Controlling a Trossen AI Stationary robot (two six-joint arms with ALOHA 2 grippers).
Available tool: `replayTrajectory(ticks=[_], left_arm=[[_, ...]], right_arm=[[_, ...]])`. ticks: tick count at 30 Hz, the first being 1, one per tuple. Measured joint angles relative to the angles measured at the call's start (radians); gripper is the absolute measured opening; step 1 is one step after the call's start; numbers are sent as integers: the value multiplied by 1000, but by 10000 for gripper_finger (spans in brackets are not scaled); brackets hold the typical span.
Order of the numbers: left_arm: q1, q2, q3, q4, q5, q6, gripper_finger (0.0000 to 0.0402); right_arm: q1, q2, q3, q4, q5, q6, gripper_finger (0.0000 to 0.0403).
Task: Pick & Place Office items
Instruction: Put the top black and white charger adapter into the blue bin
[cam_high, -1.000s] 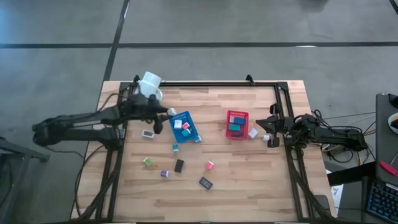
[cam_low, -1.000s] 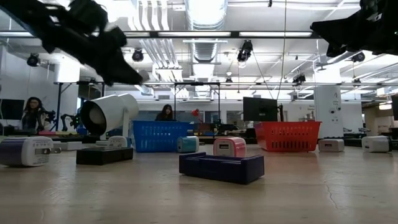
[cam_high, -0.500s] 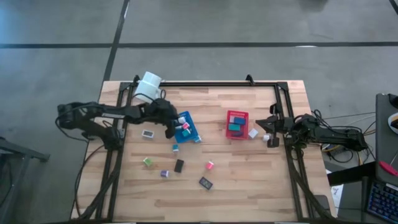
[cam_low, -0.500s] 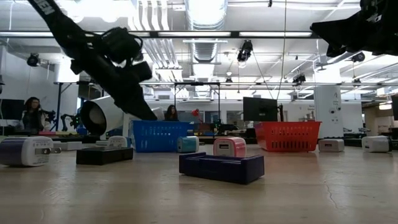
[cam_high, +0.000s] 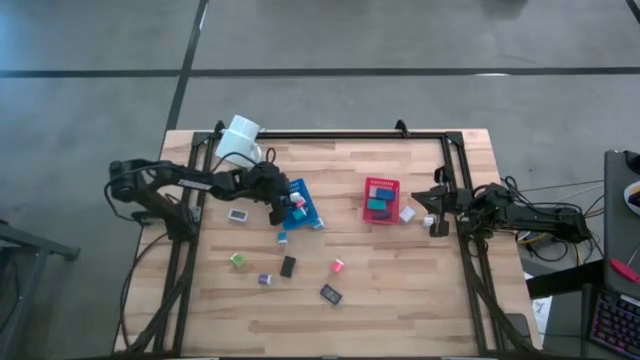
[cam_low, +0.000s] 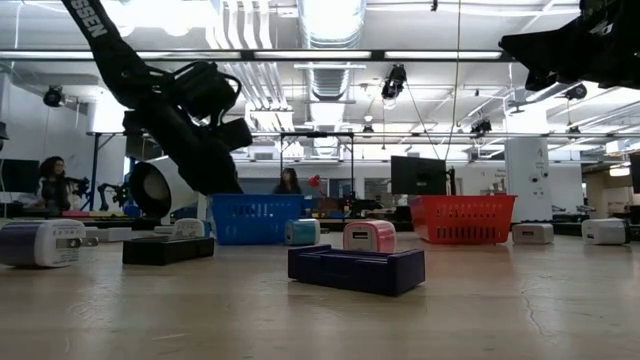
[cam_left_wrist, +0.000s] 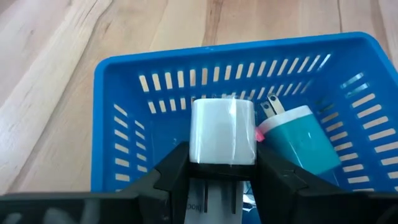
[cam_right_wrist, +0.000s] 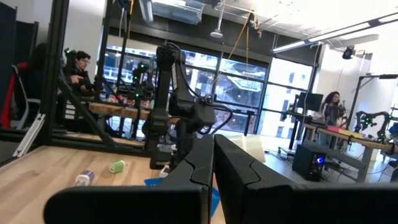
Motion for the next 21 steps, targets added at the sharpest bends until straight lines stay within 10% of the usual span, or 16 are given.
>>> replayTrajectory(ticks=[12,21], left_arm=[[-1,-14,-3,-22,-2,2,262],[-1,-137,-4,-40,-3,26,274]], right_arm=[[0,0,0,0,3,-2,8],[0,0,0,2,3,-10,8]])
